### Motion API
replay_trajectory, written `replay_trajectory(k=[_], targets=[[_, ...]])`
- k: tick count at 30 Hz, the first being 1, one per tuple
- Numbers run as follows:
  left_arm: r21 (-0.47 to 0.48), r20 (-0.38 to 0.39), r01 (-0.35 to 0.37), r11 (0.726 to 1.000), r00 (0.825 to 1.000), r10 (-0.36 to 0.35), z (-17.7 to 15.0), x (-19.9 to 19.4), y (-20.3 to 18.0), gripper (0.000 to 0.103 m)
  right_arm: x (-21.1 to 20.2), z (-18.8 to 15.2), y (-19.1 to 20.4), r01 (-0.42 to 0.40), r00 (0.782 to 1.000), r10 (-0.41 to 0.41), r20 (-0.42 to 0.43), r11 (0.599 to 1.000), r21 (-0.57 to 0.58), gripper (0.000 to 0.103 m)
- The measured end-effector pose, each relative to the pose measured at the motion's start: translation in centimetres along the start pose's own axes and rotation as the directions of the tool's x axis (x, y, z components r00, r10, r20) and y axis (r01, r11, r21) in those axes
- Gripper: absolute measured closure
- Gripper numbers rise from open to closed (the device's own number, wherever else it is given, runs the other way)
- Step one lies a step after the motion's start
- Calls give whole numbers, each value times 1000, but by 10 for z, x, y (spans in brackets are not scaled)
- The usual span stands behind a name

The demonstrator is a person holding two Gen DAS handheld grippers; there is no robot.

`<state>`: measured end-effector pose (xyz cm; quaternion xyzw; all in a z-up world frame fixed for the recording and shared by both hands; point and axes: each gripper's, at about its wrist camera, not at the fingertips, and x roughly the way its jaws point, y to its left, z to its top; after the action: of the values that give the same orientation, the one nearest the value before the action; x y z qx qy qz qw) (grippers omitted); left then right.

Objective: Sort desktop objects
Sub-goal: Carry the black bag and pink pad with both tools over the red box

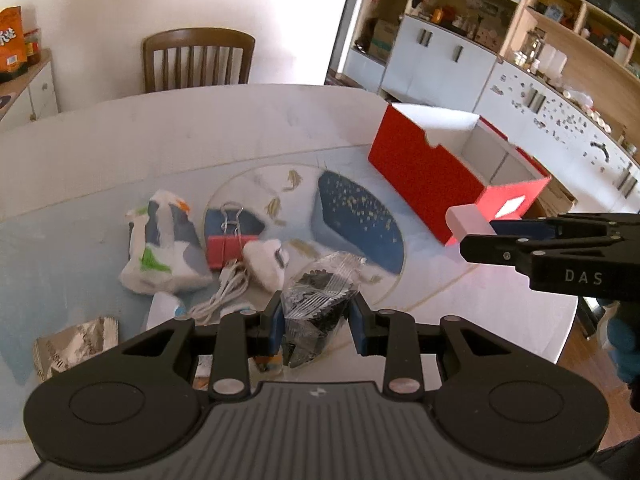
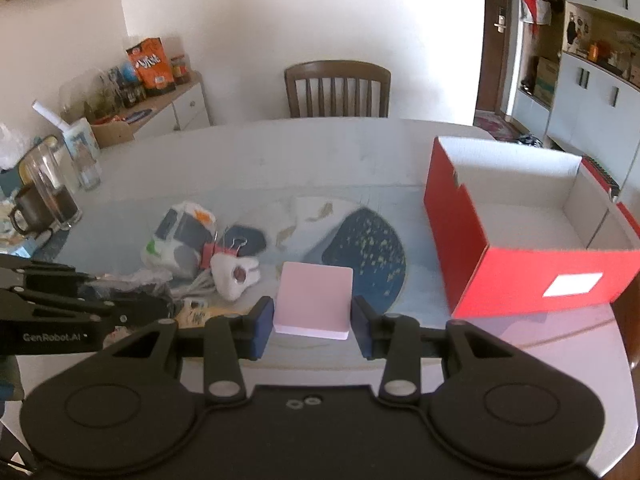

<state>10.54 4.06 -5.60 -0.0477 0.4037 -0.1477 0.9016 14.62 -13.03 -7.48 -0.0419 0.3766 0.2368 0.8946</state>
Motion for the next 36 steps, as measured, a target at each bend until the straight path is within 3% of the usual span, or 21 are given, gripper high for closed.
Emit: replay_trajectory(k=[19,36], targets=[[33,56,-31,999,998,29,68,38,-93,72,-10,55,-113,-64,998,64,19,998,-25,62],[177,39,30,984,999,-37,123,104,-174,72,2,68,-204,4,1000,-5,19,1000,13,62]])
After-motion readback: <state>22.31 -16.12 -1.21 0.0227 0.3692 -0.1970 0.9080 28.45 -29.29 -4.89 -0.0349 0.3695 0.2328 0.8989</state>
